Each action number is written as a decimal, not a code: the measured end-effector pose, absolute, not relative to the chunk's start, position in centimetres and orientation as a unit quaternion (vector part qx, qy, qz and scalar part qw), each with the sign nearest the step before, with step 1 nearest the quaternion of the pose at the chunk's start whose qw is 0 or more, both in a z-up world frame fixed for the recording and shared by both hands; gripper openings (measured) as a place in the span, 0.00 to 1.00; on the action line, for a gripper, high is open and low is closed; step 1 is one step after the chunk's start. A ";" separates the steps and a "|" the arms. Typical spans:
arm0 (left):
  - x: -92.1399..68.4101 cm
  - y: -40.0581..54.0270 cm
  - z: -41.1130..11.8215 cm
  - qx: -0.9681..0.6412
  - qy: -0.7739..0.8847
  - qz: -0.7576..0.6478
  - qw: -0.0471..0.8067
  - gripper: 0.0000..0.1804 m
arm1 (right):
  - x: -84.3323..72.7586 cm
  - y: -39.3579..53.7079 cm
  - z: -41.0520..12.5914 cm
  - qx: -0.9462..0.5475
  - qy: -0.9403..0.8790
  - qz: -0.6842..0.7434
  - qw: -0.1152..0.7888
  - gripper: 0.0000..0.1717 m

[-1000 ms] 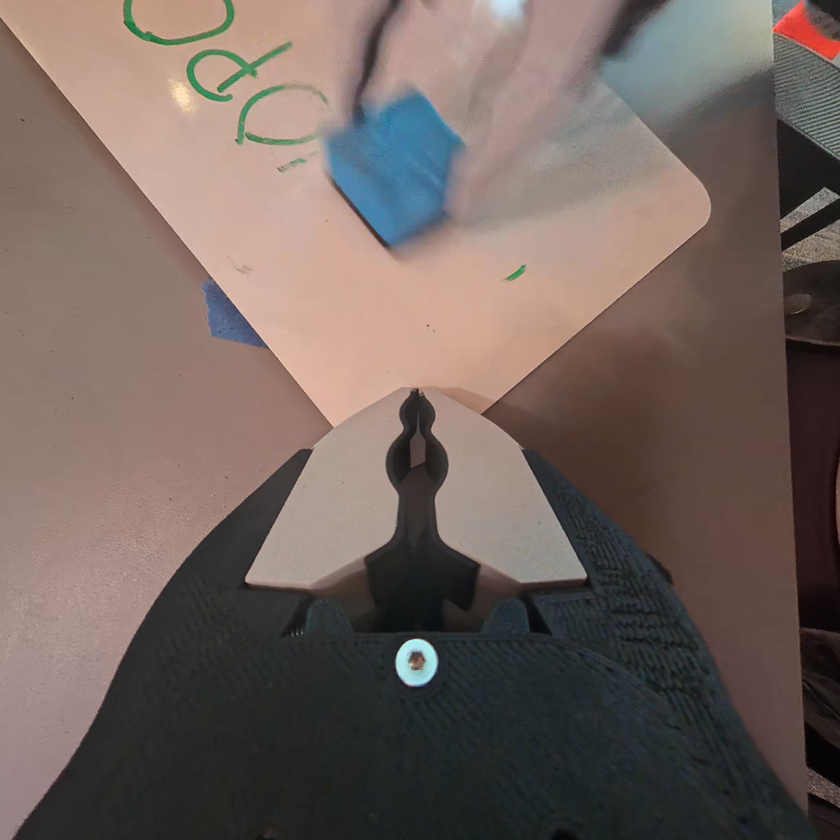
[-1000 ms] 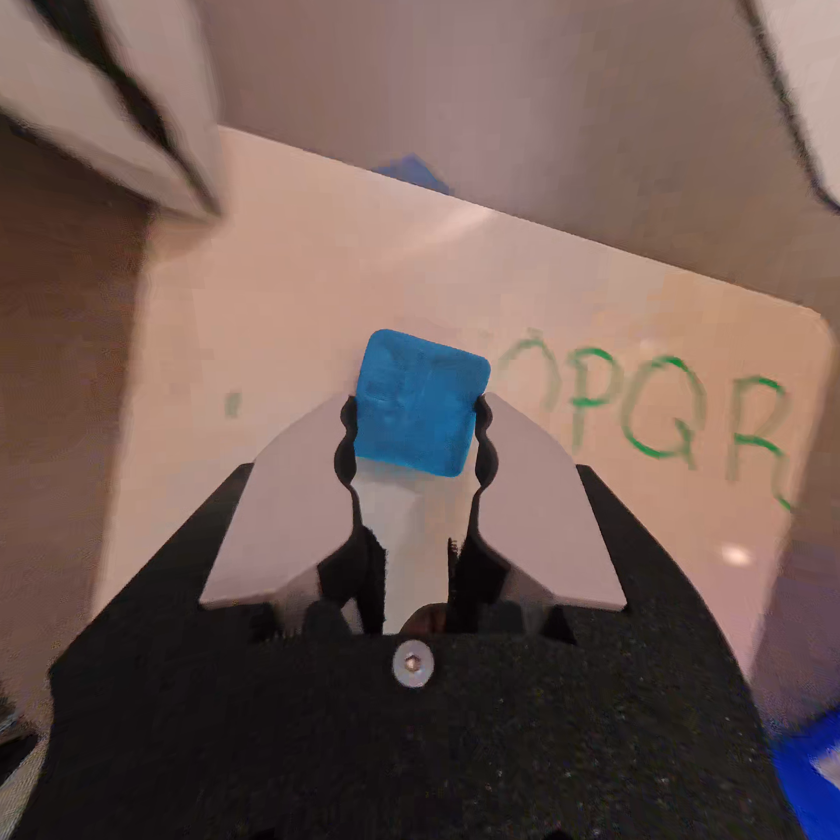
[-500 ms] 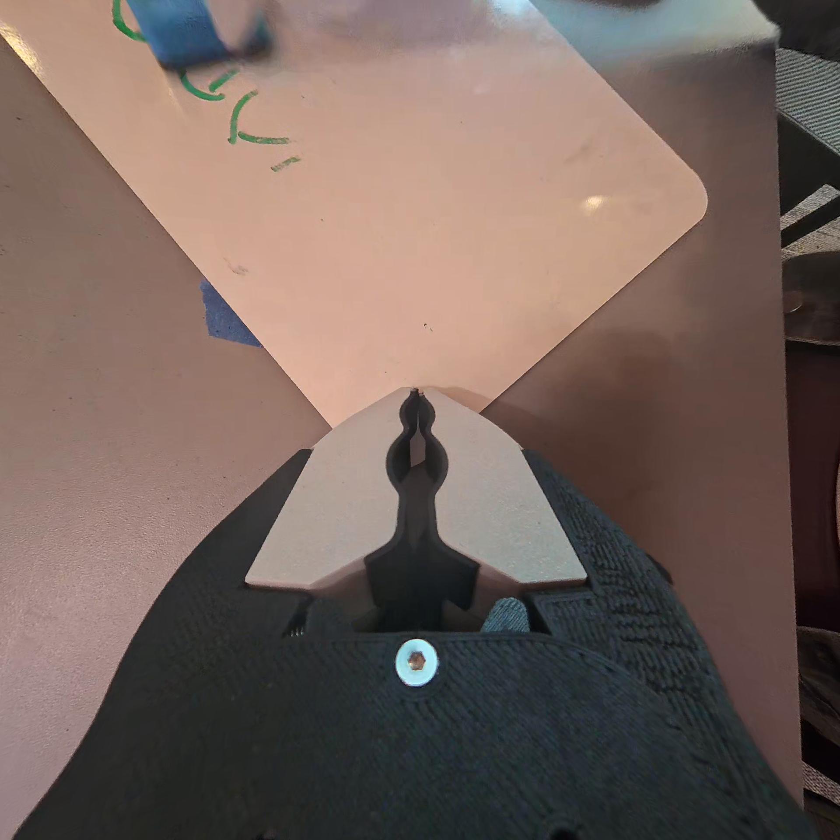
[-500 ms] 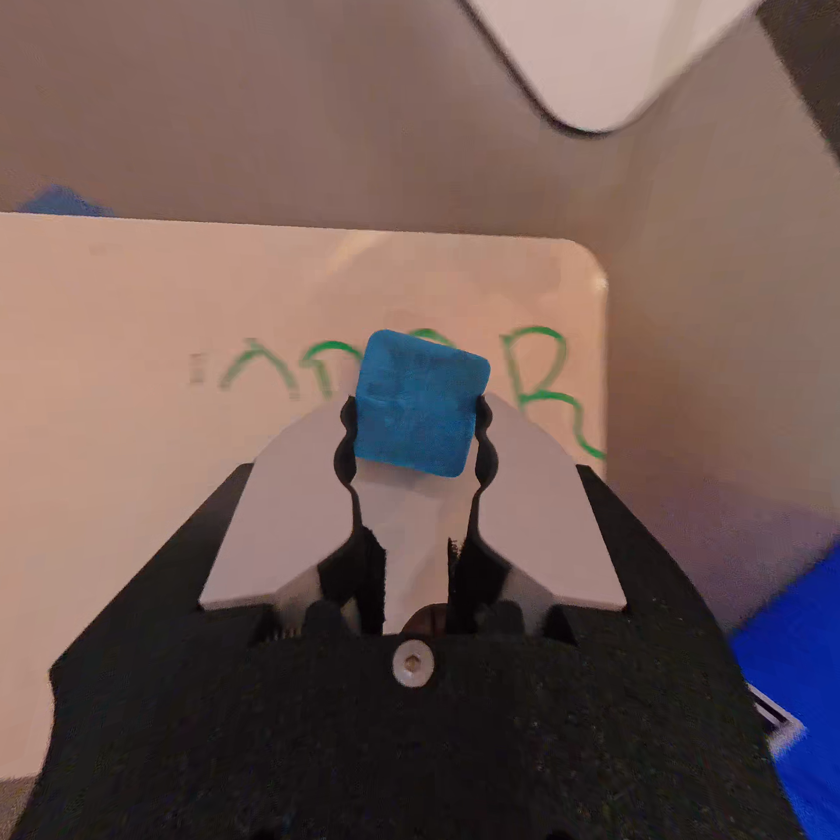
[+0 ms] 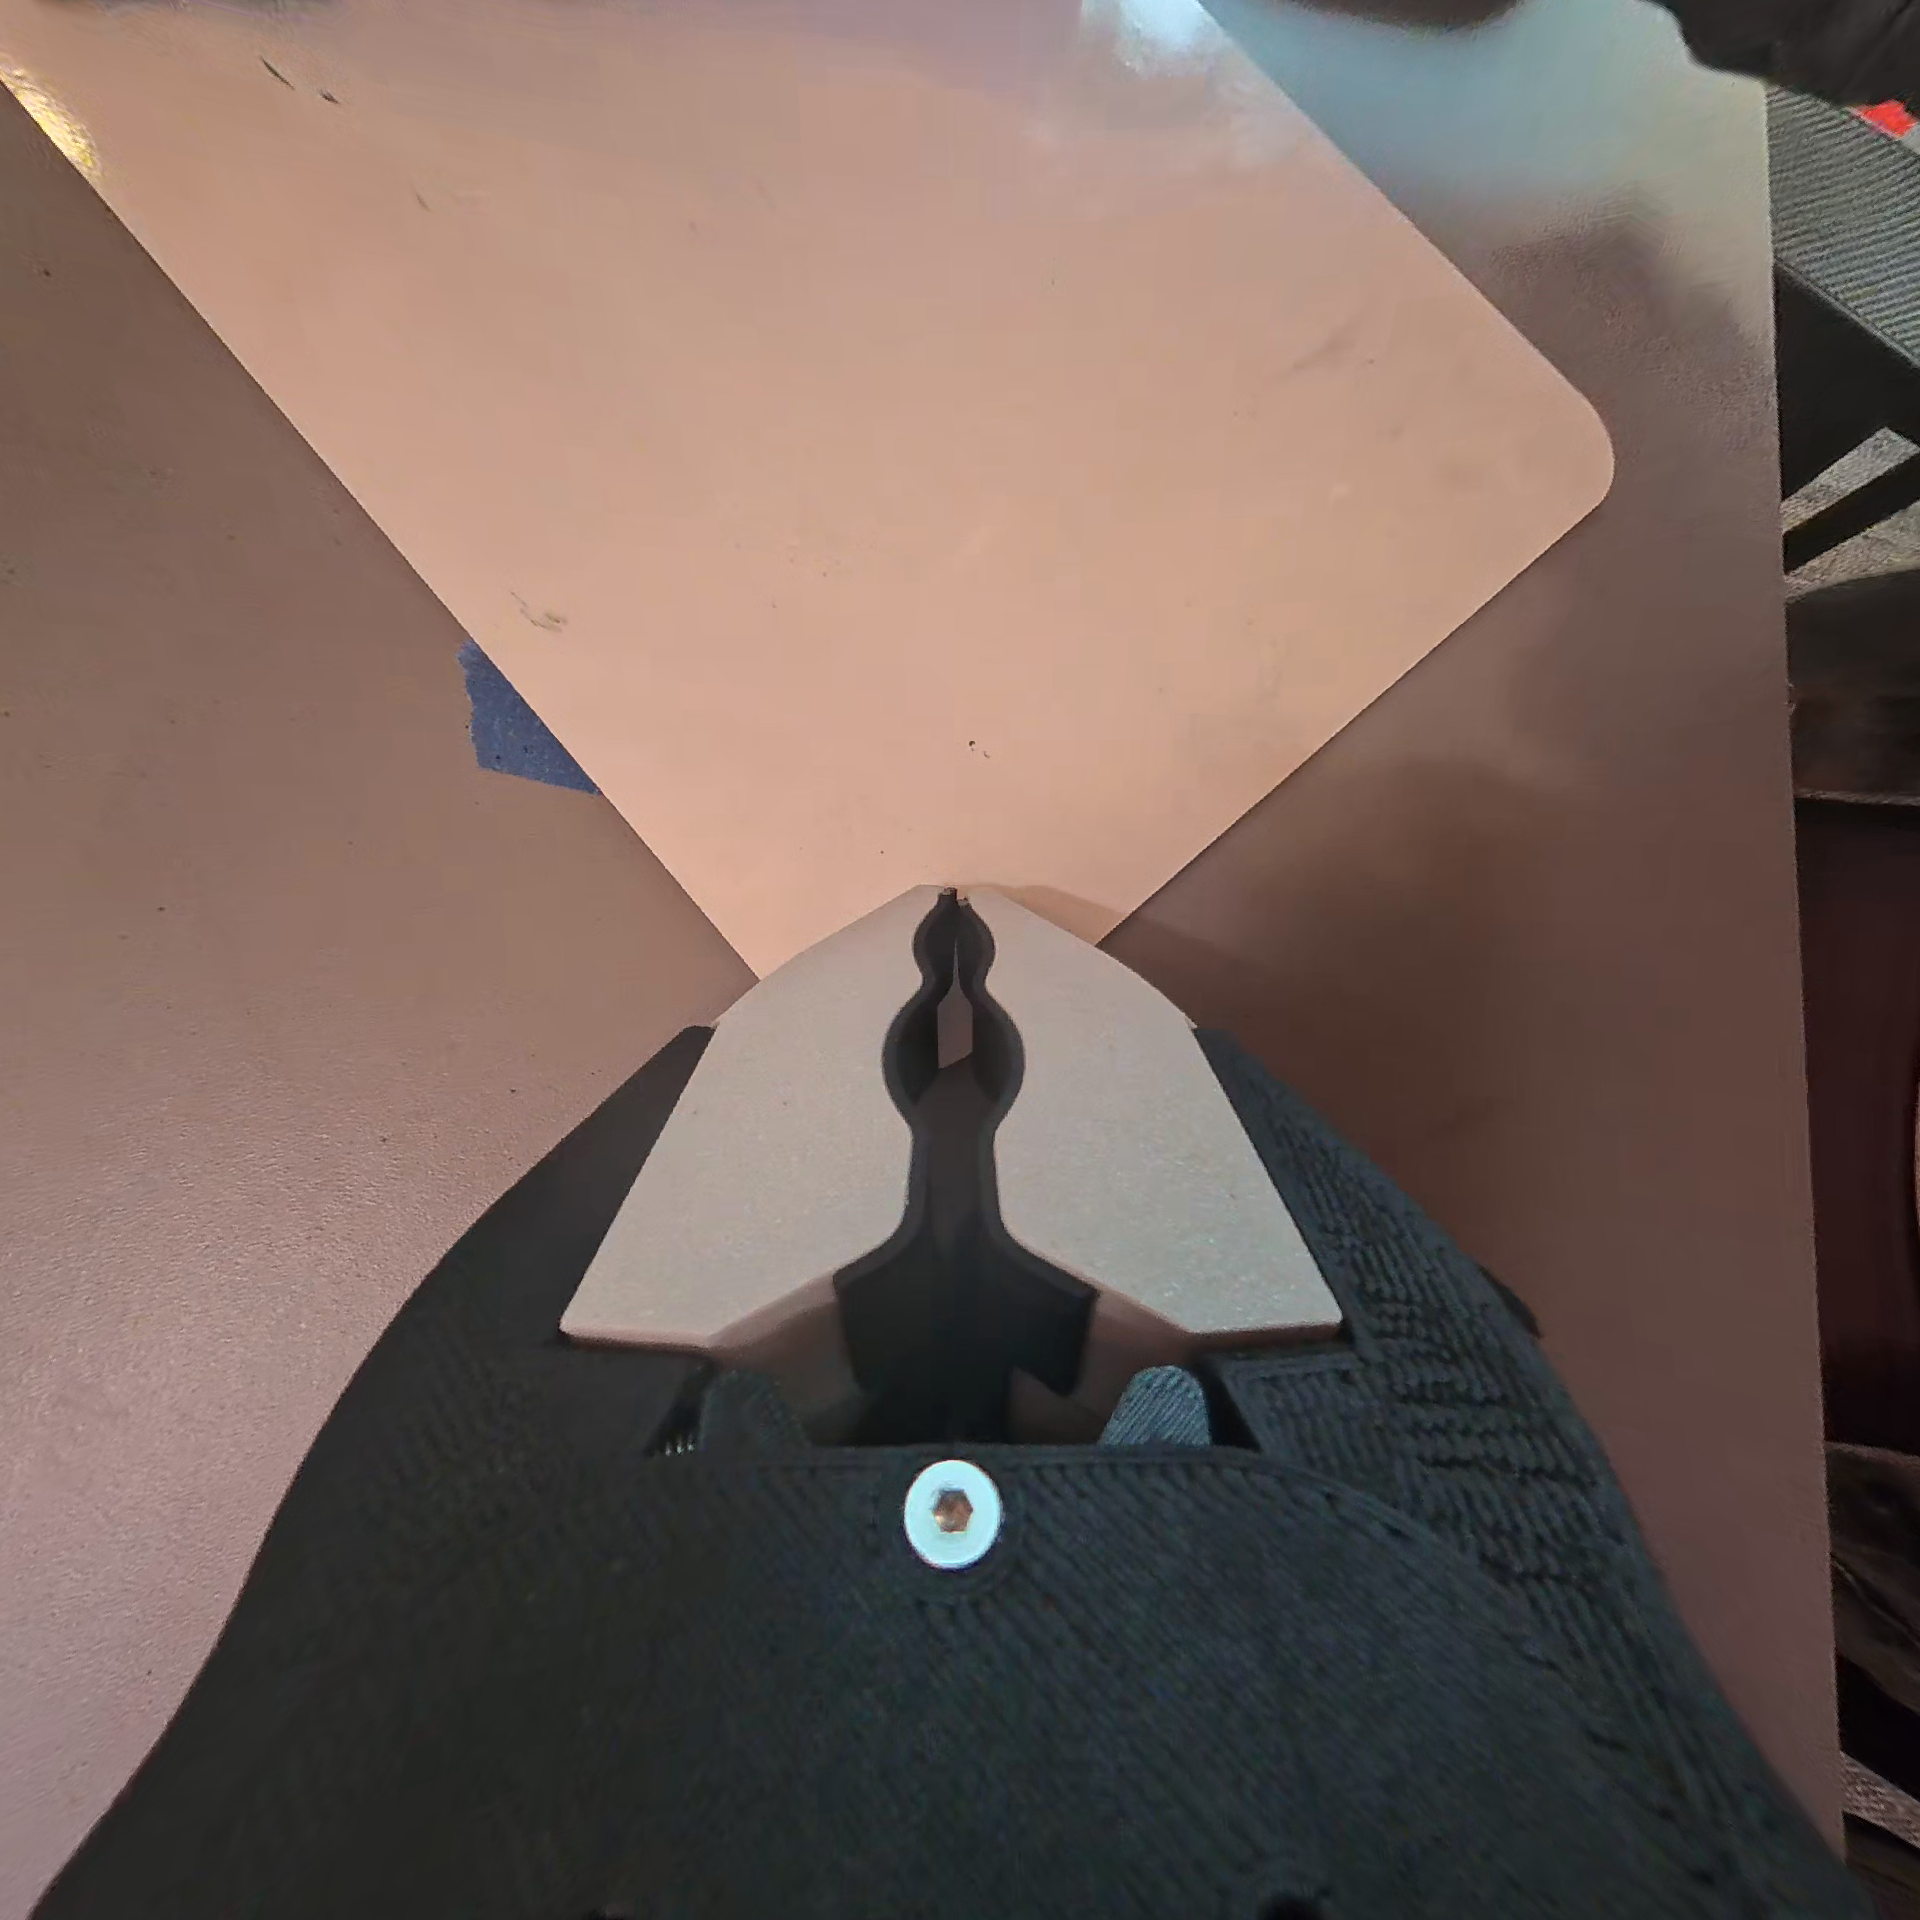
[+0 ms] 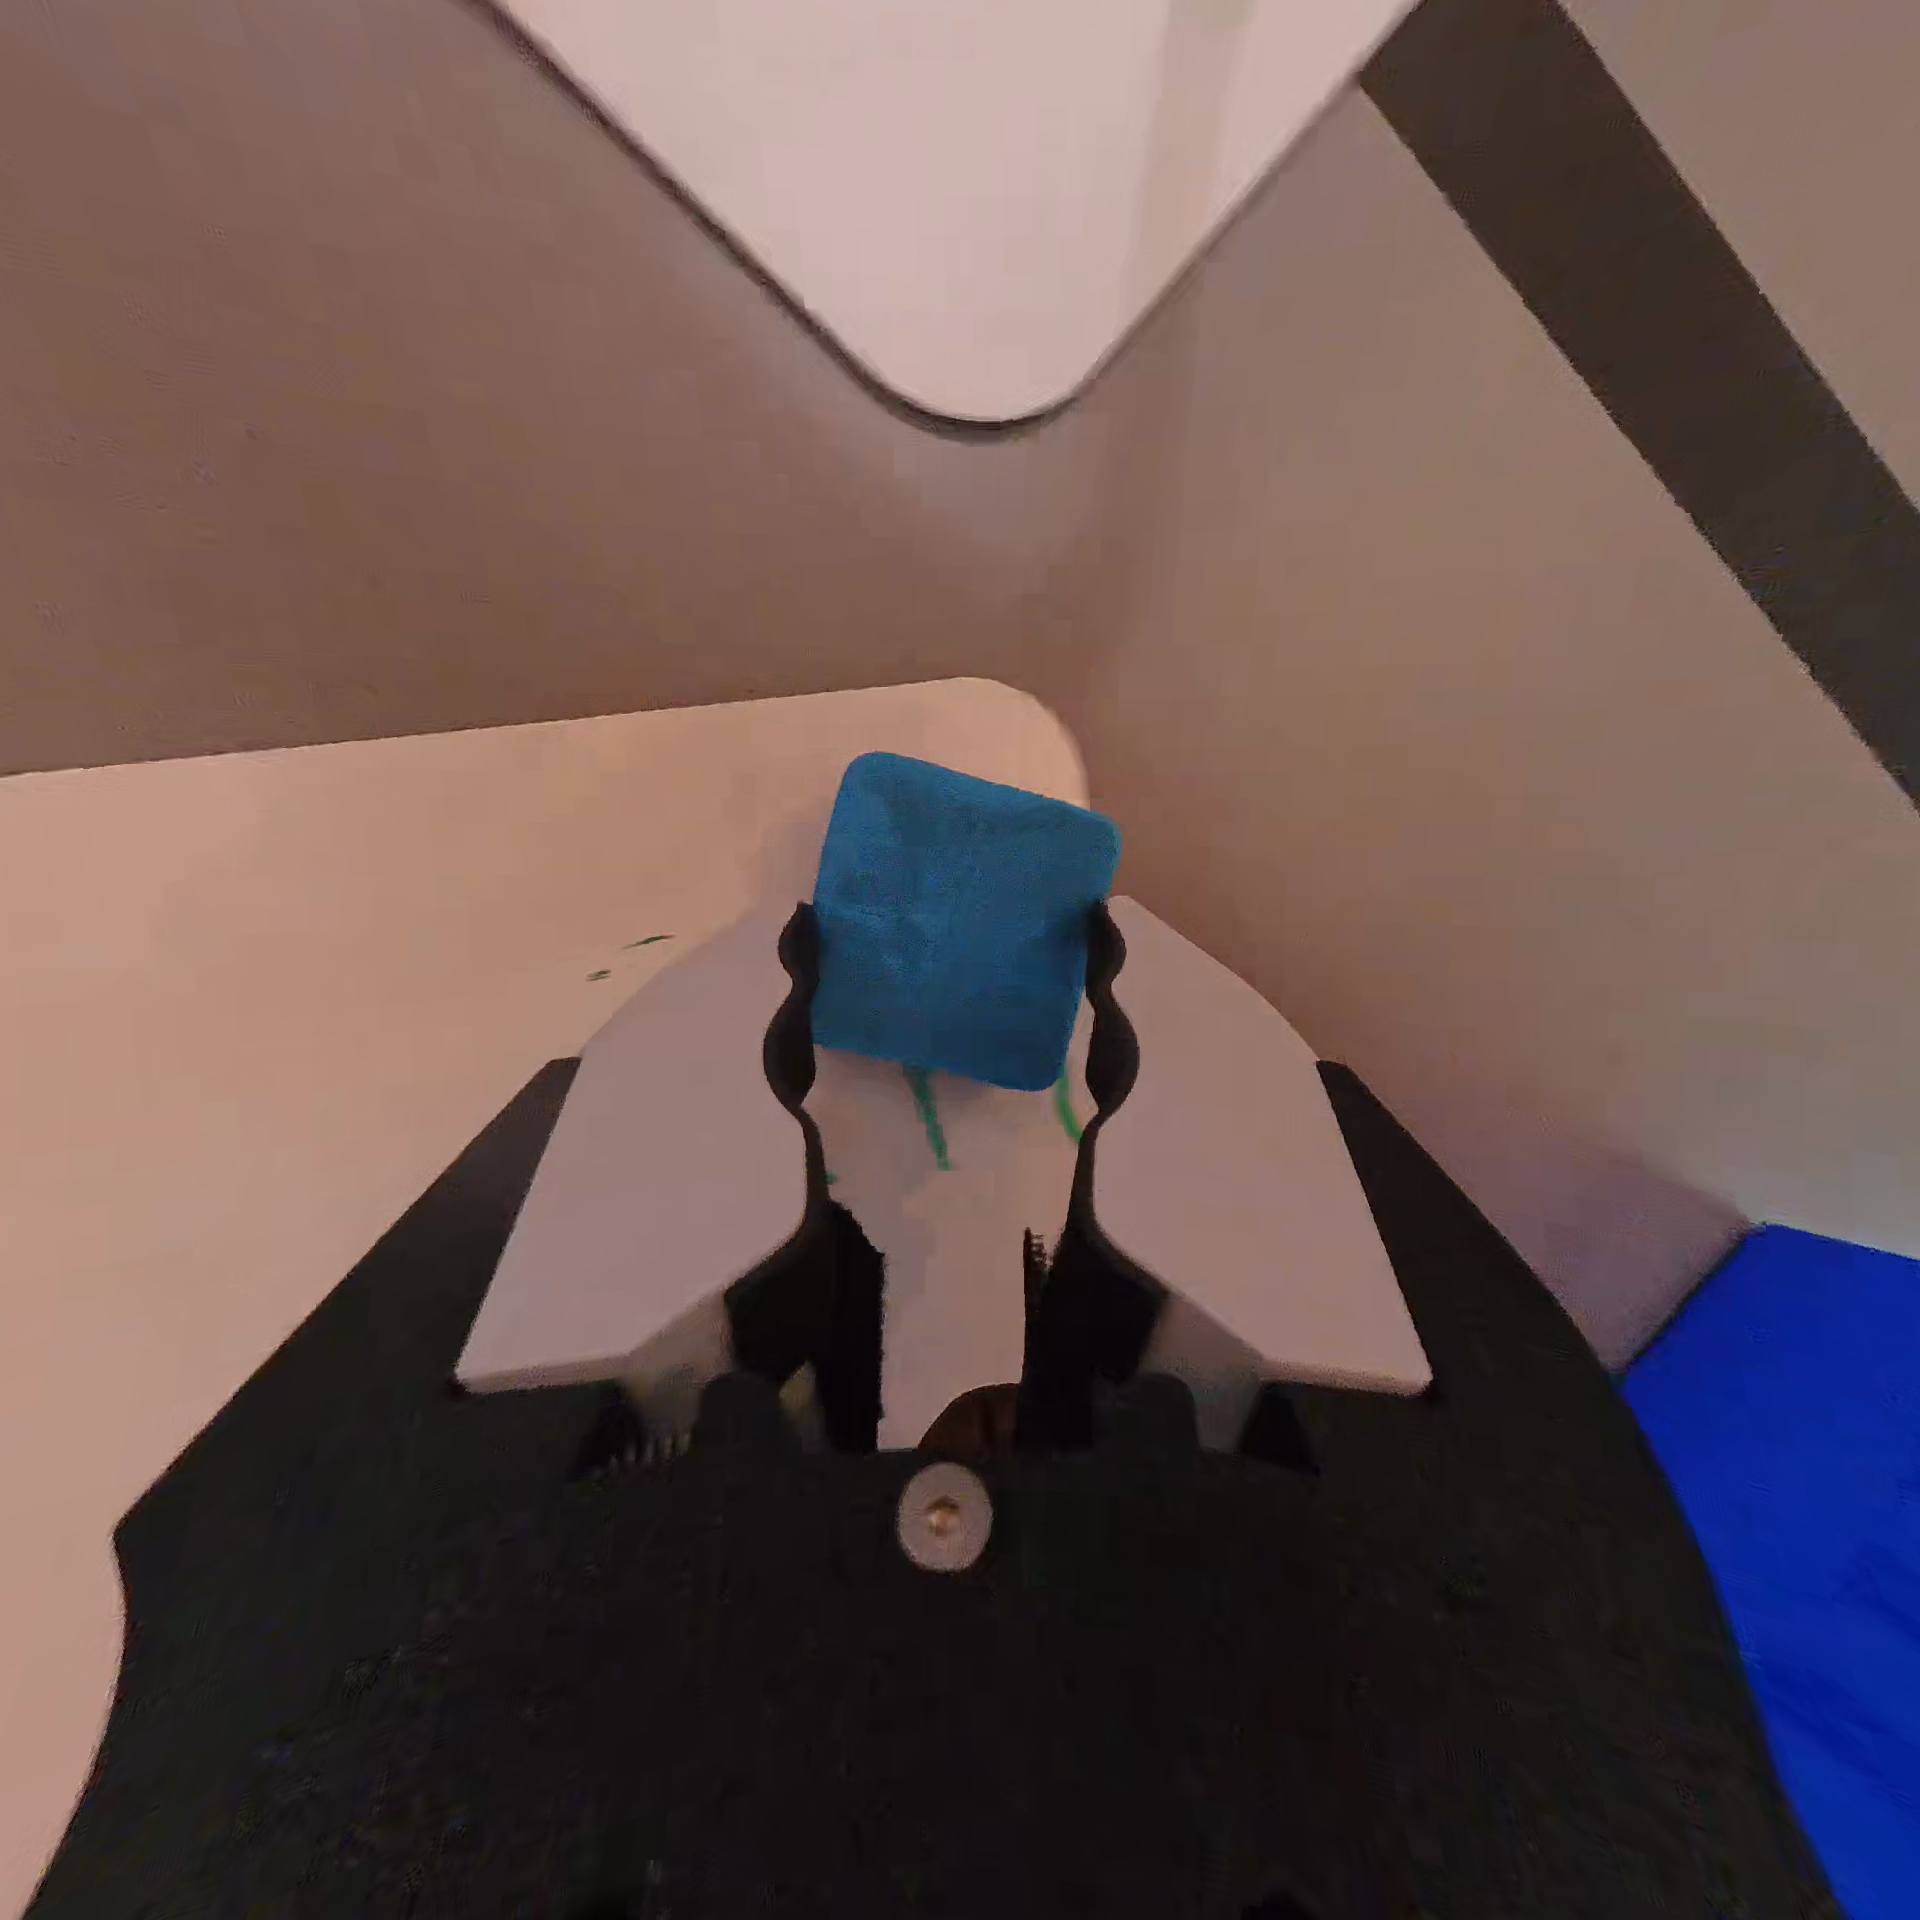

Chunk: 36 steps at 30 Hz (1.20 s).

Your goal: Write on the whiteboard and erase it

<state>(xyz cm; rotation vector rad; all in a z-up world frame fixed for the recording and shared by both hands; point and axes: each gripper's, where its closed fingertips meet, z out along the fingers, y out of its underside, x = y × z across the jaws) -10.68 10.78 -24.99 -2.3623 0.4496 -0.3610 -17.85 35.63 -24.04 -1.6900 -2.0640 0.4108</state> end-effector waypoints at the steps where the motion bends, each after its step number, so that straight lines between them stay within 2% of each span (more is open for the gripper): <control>1: -10.7 10.8 -25.0 -0.911 0.175 -0.136 0.347 0.00 | -17.3 32.9 -24.1 -0.594 -0.758 0.176 0.203 0.30; 4: -10.7 10.8 -25.0 -0.911 0.175 -0.134 0.348 0.00 | -15.1 26.0 -24.0 -0.517 -0.808 0.202 0.197 0.30; 6: -10.7 10.8 -25.0 -0.911 0.176 -0.133 0.347 0.01 | -15.1 26.1 -24.1 -0.518 -0.806 0.218 0.188 0.30; 10: -10.4 10.9 -25.0 -0.907 0.173 -0.147 0.354 0.00 | -18.5 37.1 -24.2 -0.645 -0.702 0.190 0.236 0.30; 13: -10.4 10.9 -25.0 -0.907 0.166 -0.155 0.355 0.00 | -19.3 39.2 -24.2 -0.676 -0.666 0.206 0.238 0.30; 17: -10.4 11.0 -25.0 -0.908 0.167 -0.152 0.353 0.00 | -16.0 33.2 -24.1 -0.634 -0.707 0.197 0.244 0.30; 21: -10.4 10.9 -25.0 -0.909 0.171 -0.143 0.352 0.00 | -13.6 29.0 -24.0 -0.579 -0.737 0.256 0.237 0.30; 27: -10.3 11.0 -25.0 -0.908 0.165 -0.150 0.355 0.00 | -15.4 40.9 -24.2 -0.695 -0.619 0.218 0.292 0.30; 29: -10.3 11.0 -25.0 -0.908 0.164 -0.151 0.355 0.00 | -15.1 40.4 -24.2 -0.700 -0.615 0.204 0.301 0.30; 34: -10.3 11.1 -25.0 -0.909 0.166 -0.146 0.354 0.00 | -12.6 30.3 -24.1 -0.623 -0.694 0.232 0.276 0.29; 36: -10.3 11.1 -25.0 -0.909 0.166 -0.148 0.354 0.00 | -12.4 30.3 -24.1 -0.612 -0.706 0.235 0.269 0.29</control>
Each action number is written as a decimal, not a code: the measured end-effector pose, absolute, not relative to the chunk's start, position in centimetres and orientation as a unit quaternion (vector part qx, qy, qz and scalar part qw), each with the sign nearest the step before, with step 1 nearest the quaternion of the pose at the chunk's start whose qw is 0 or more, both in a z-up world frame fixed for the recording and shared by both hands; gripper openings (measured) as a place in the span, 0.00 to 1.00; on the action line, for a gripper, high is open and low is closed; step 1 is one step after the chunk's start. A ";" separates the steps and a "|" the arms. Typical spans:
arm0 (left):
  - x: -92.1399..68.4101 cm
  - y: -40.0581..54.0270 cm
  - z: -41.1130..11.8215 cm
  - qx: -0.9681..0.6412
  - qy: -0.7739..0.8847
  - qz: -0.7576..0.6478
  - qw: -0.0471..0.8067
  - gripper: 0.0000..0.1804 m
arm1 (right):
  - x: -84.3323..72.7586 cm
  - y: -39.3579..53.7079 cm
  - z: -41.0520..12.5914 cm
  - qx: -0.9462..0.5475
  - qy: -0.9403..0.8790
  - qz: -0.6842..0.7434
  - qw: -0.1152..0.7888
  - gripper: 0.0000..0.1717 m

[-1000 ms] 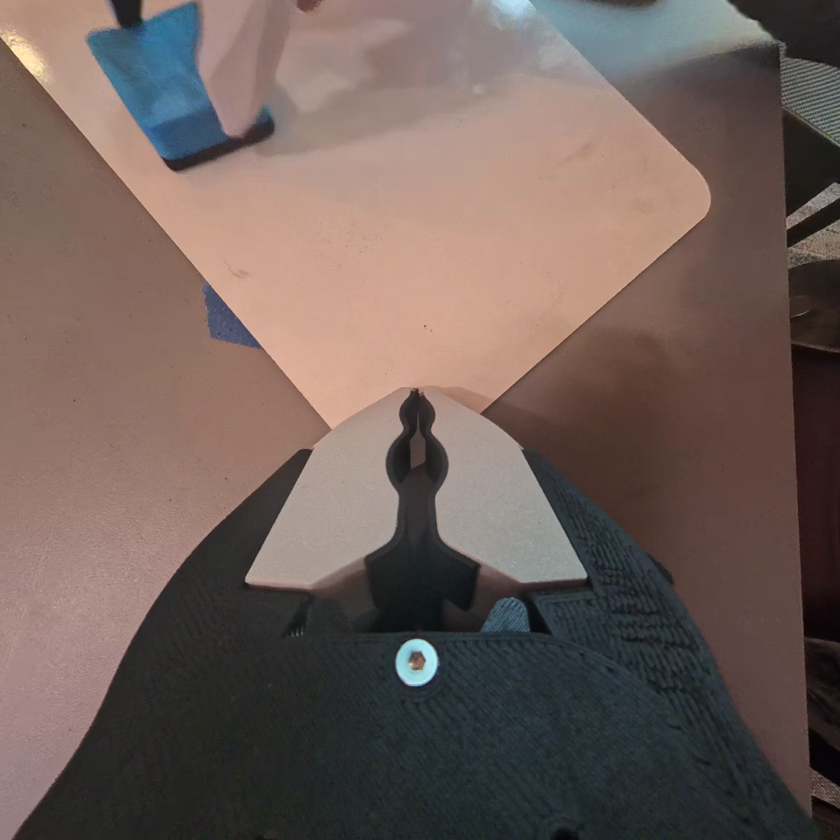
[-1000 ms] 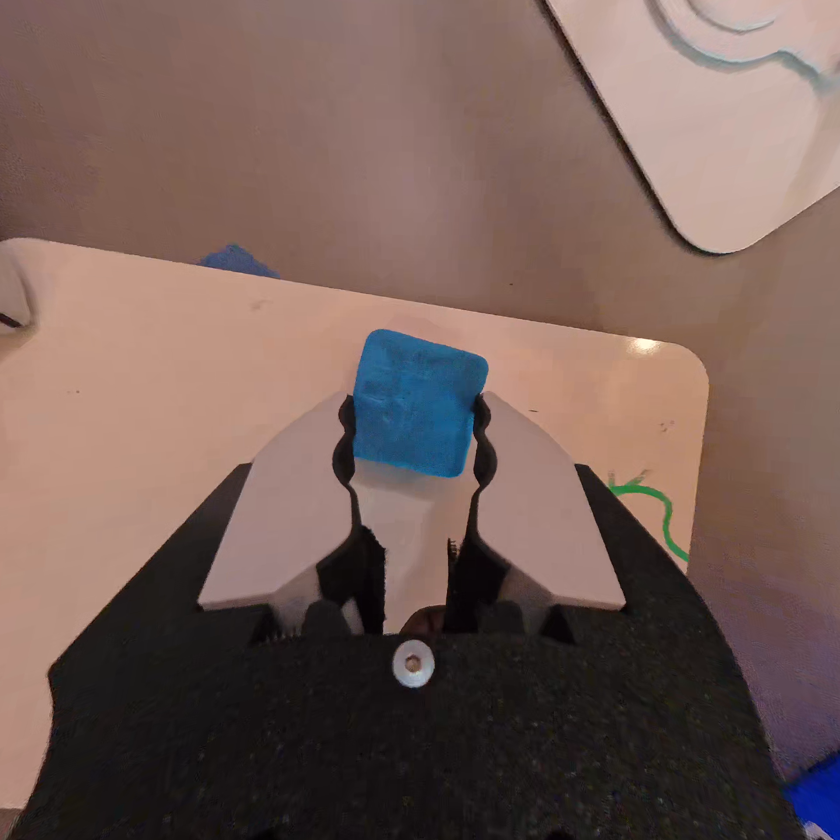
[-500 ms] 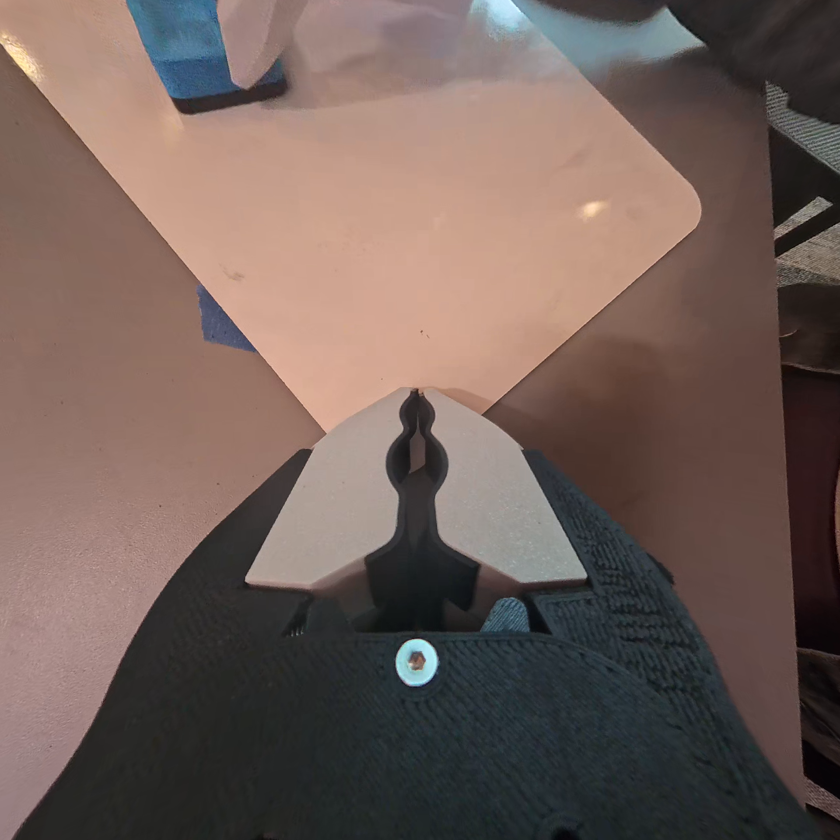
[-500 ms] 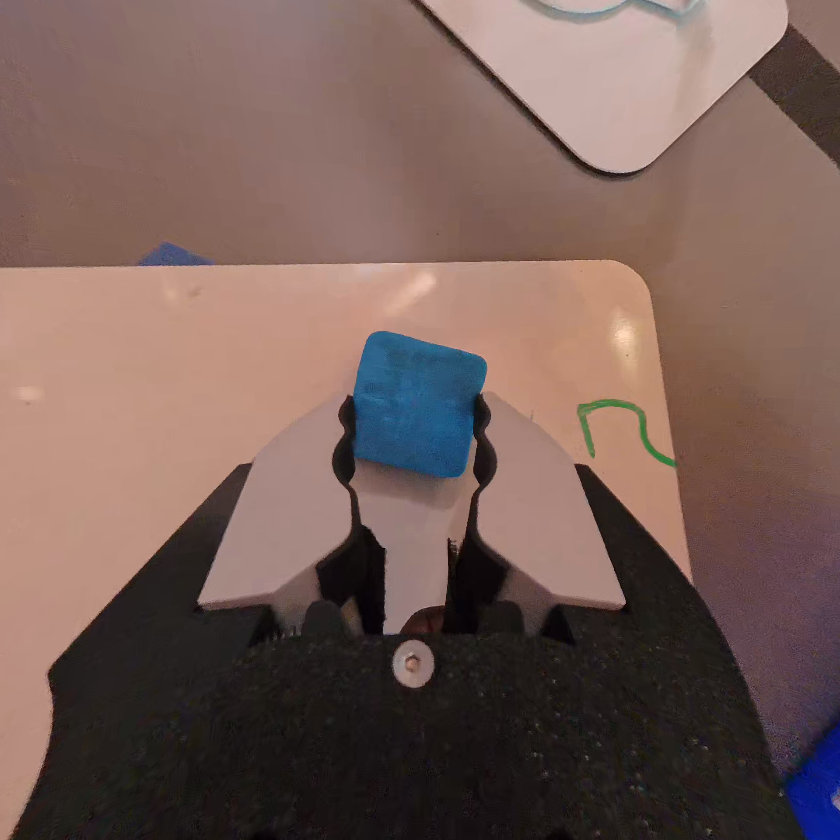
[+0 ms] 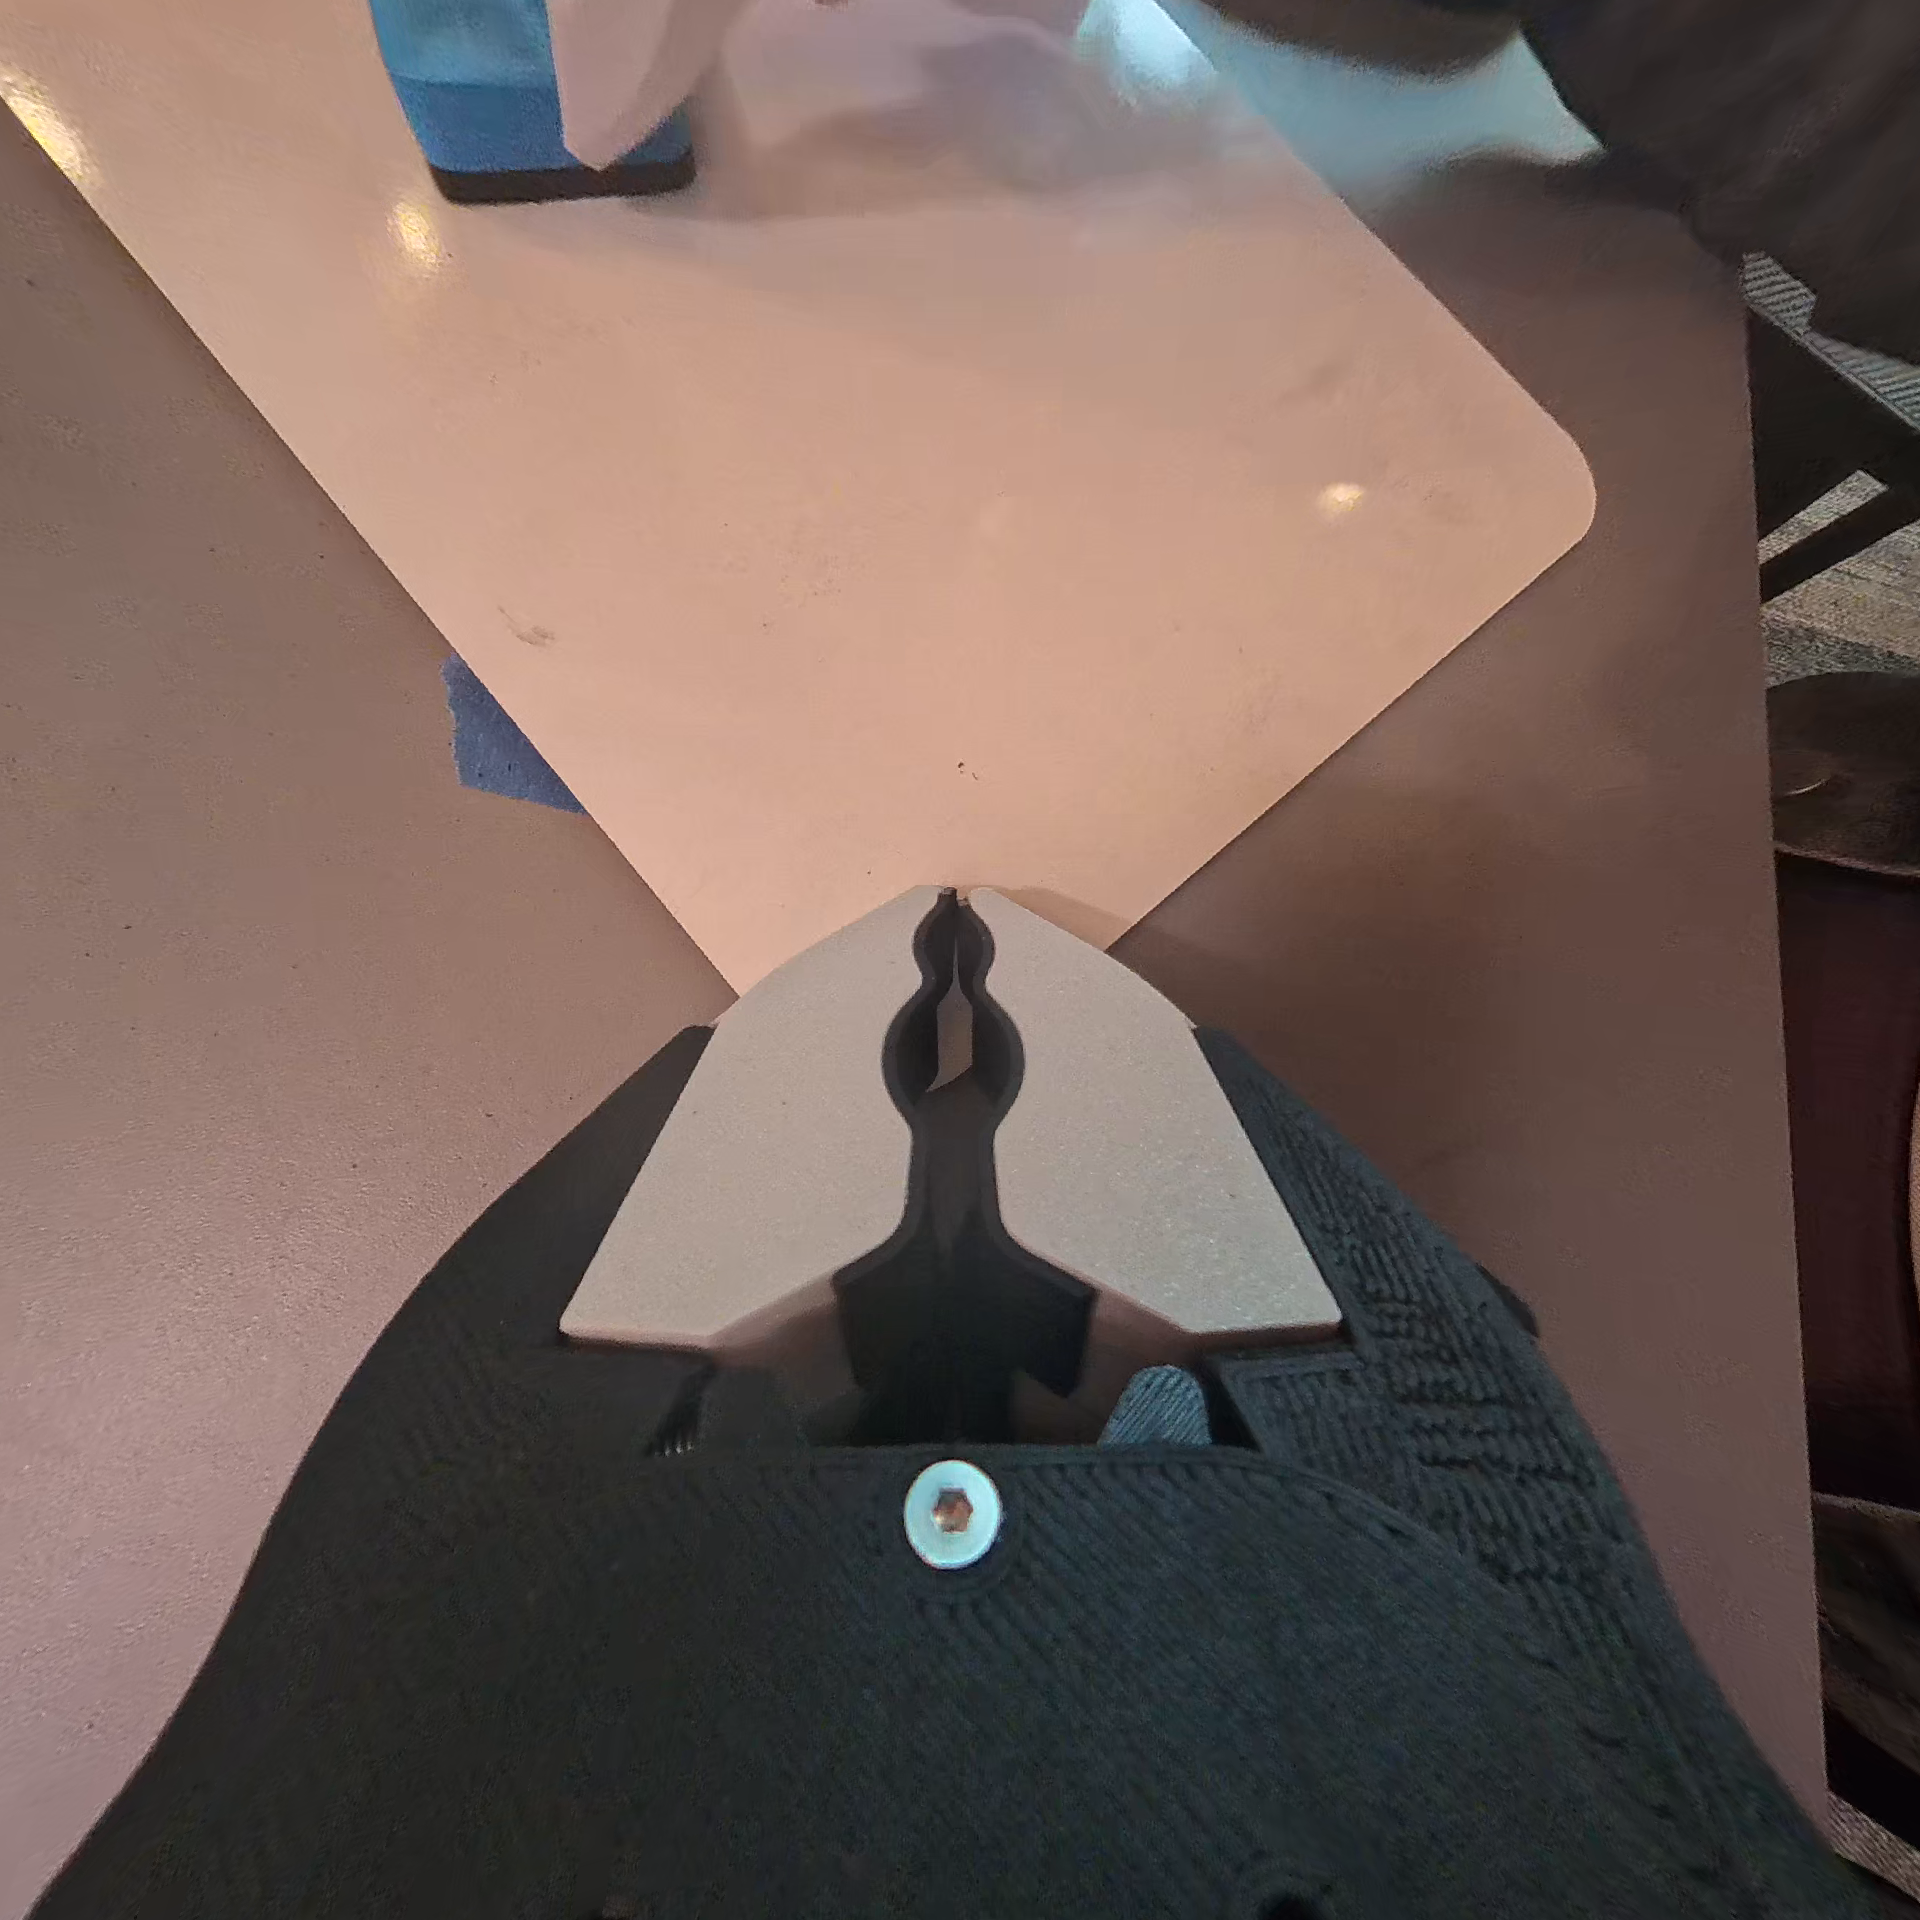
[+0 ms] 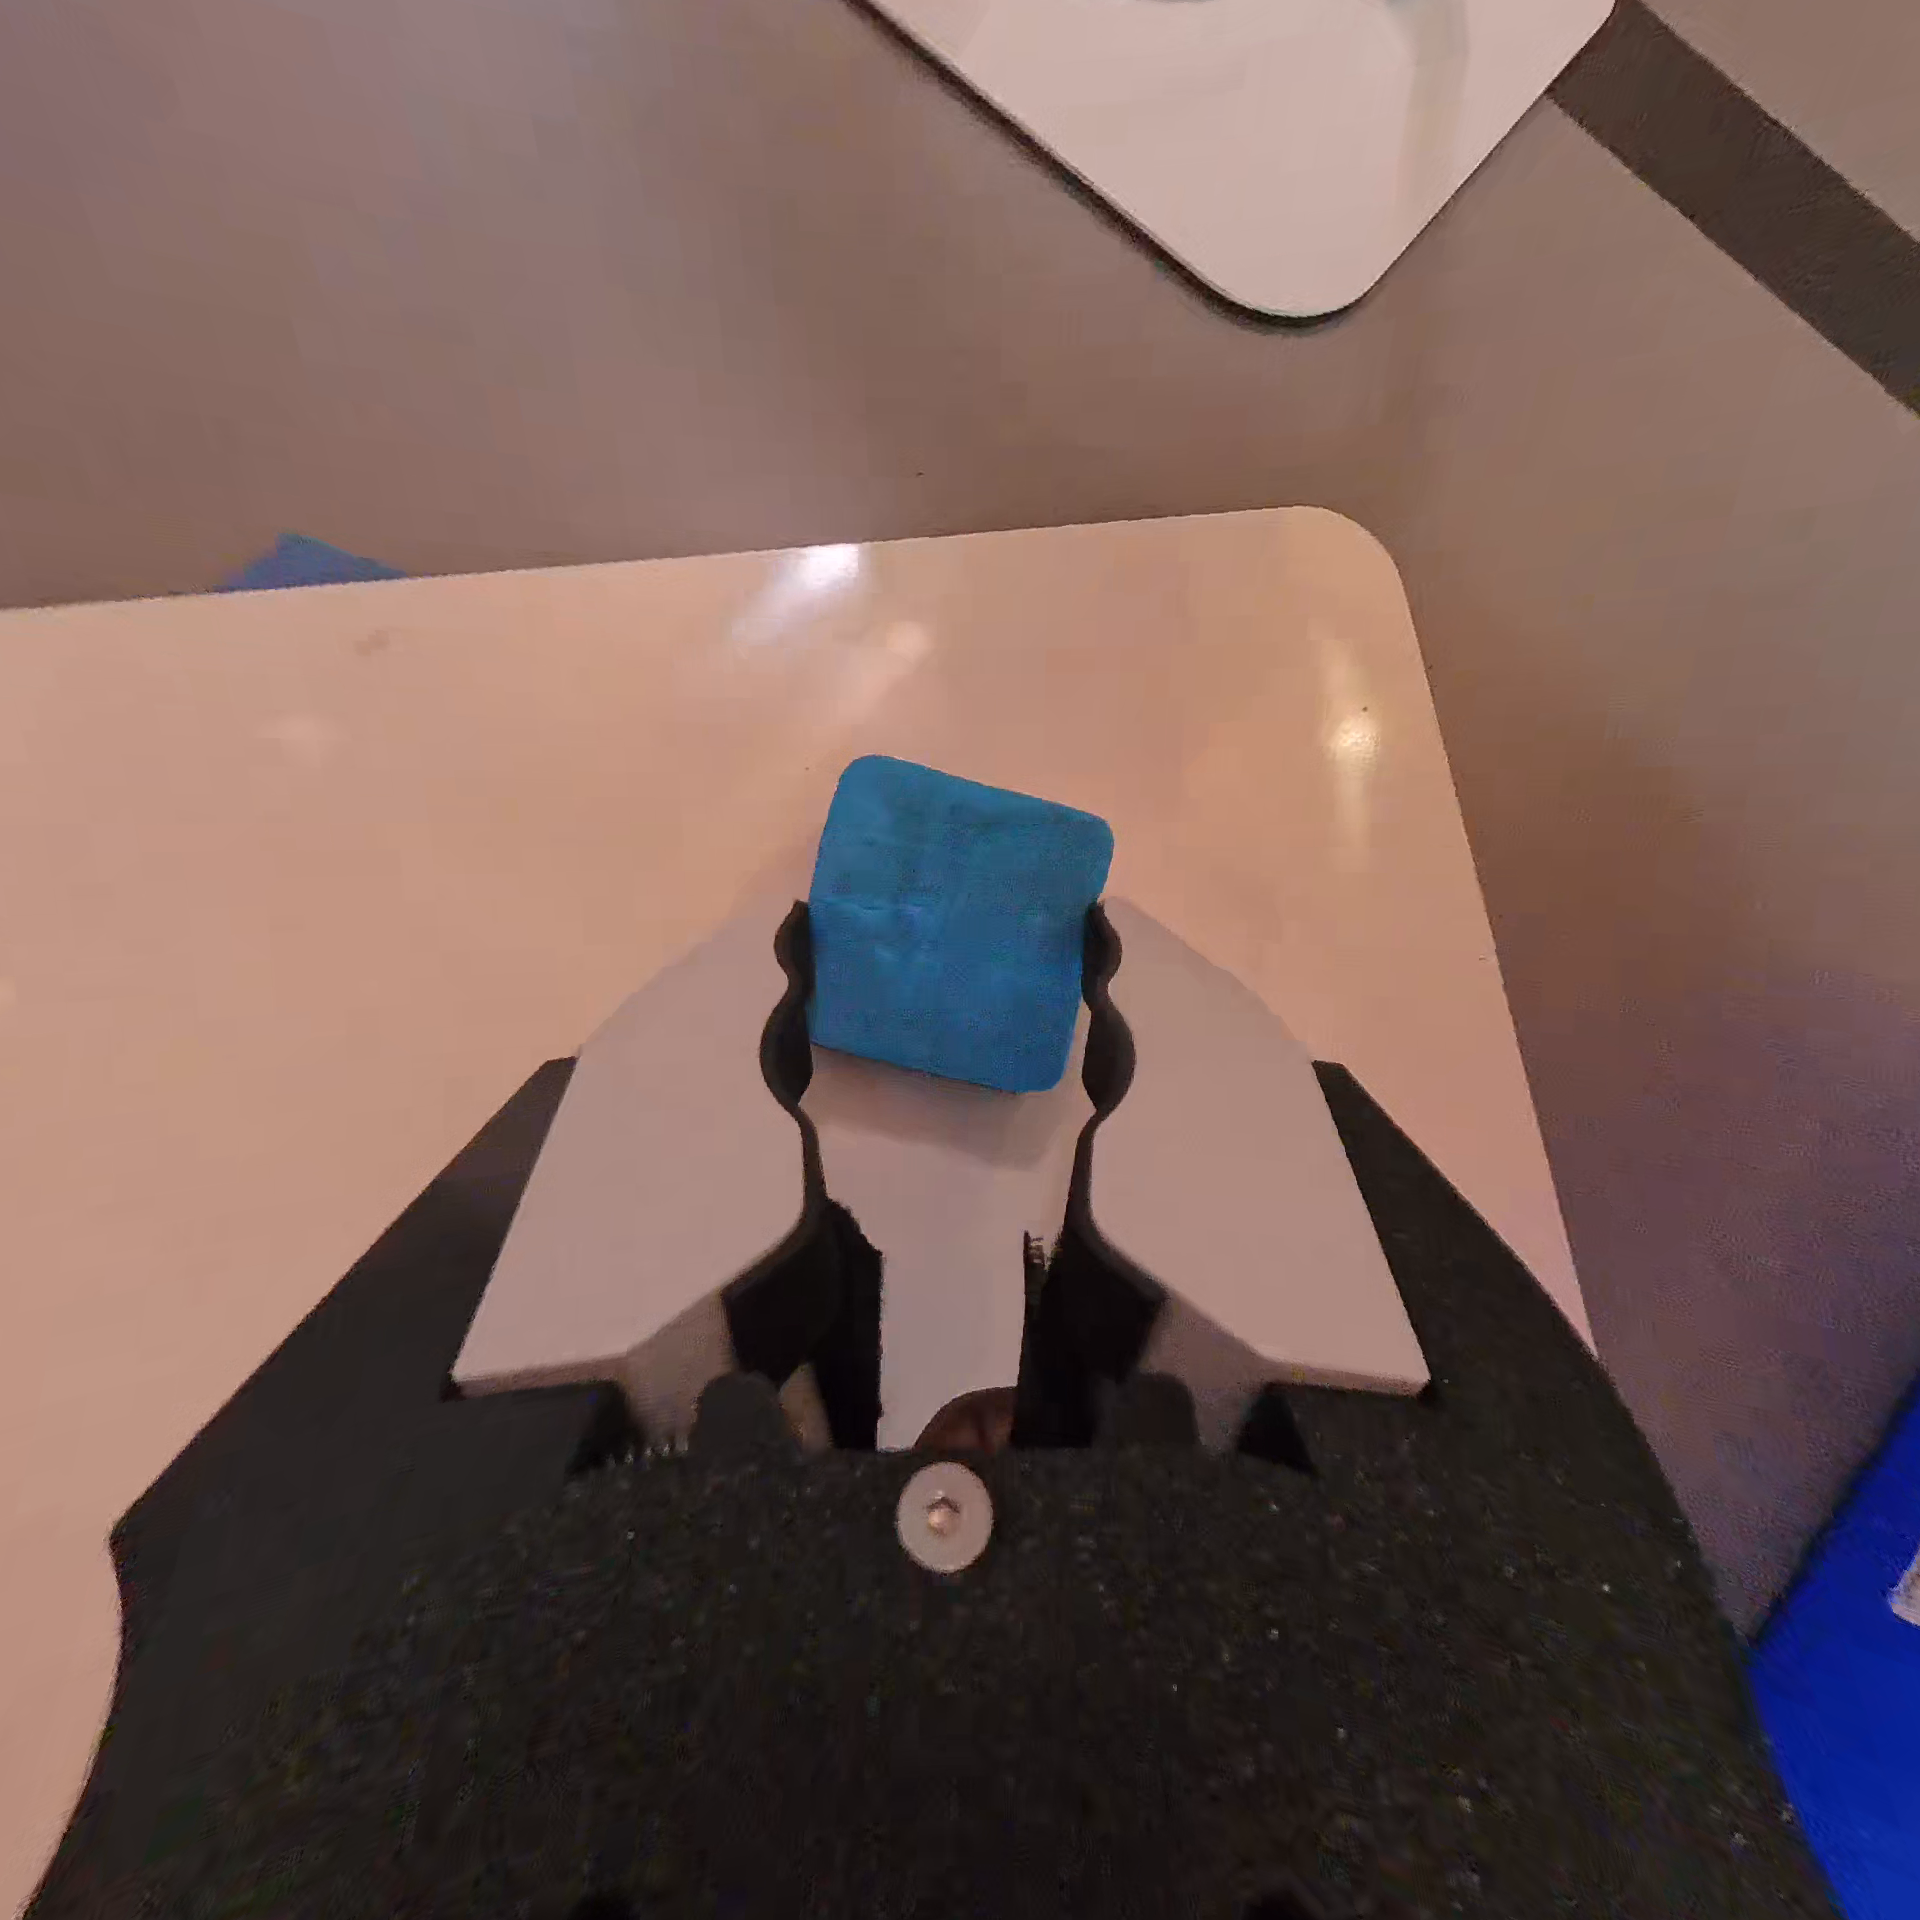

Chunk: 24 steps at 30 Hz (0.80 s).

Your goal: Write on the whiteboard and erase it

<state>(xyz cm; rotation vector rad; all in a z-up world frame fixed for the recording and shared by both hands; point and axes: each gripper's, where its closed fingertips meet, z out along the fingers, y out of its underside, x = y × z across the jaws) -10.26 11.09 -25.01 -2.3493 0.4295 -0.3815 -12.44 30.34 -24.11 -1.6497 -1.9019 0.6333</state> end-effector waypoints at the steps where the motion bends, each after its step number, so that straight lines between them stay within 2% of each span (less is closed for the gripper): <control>1: -10.3 11.1 -25.0 -0.908 0.166 -0.148 0.354 0.00 | -12.7 31.8 -24.1 -0.627 -0.693 0.240 0.263 0.29; 5: -10.3 11.1 -25.0 -0.908 0.164 -0.151 0.354 0.00 | -14.7 41.2 -24.3 -0.723 -0.596 0.198 0.287 0.30; 7: -10.3 11.1 -25.0 -0.908 0.162 -0.150 0.355 0.00 | -14.9 41.0 -24.3 -0.735 -0.583 0.188 0.291 0.30; 9: -10.3 11.1 -25.0 -0.908 0.163 -0.151 0.355 0.00 | -14.7 35.9 -24.2 -0.699 -0.624 0.208 0.281 0.30; 13: -10.3 11.1 -25.0 -0.909 0.164 -0.150 0.353 0.00 | -11.9 17.6 -24.0 -0.530 -0.768 0.278 0.227 0.29; 15: -10.0 10.5 -25.0 -0.909 0.171 -0.165 0.342 0.00 | -10.4 13.6 -23.8 -0.469 -0.814 0.248 0.237 0.29; 17: -10.1 10.6 -25.0 -0.909 0.162 -0.169 0.345 0.01 | -10.9 14.3 -24.0 -0.461 -0.824 0.266 0.196 0.29; 21: -10.2 10.6 -25.0 -0.911 0.164 -0.161 0.342 0.00 | -16.5 23.7 -24.1 -0.546 -0.776 0.232 0.215 0.29; 24: -11.0 10.5 -25.0 -0.916 0.155 -0.144 0.340 0.01 | -17.1 22.9 -24.0 -0.537 -0.787 0.203 0.227 0.29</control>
